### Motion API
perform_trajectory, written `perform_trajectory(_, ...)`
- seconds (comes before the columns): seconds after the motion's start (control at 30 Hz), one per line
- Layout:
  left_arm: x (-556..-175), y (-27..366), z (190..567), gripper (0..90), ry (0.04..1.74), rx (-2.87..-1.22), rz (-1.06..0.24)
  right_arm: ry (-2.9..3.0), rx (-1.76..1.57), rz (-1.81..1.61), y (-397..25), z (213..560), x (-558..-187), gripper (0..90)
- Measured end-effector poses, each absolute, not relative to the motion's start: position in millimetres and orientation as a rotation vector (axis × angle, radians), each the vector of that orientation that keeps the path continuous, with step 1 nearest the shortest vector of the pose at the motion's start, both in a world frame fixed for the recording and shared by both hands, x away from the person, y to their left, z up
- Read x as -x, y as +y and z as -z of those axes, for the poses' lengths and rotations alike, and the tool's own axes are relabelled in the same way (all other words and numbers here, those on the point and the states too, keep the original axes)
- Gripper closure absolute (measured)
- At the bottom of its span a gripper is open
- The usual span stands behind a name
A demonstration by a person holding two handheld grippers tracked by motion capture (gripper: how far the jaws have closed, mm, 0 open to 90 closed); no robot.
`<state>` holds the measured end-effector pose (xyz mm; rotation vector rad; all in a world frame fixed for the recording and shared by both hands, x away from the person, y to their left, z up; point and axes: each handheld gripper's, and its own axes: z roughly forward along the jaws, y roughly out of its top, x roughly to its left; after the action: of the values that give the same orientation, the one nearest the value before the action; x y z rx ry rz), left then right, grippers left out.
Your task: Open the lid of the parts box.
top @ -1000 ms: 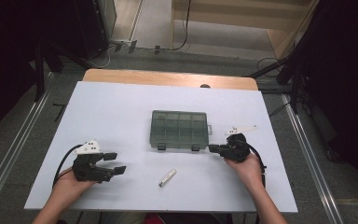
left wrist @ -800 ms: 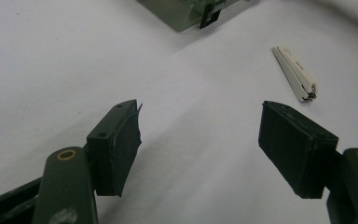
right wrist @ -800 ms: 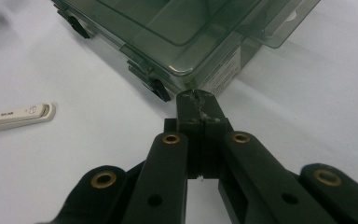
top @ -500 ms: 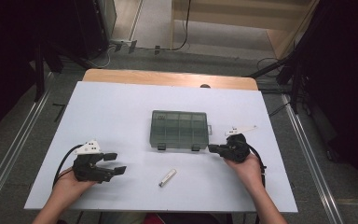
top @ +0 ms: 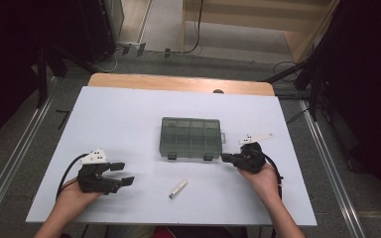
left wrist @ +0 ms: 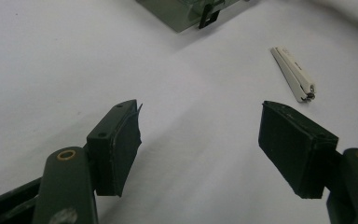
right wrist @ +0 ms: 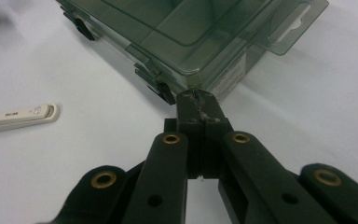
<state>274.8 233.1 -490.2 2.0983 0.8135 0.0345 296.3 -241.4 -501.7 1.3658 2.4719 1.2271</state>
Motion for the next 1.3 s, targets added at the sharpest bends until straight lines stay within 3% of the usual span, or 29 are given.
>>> perform_trajectory(1.3, -275, 232, 490, 29.1, 0.819, -2.091, -0.014, 2.408, -1.343, -1.328, -241, 481, -305, 90.0)
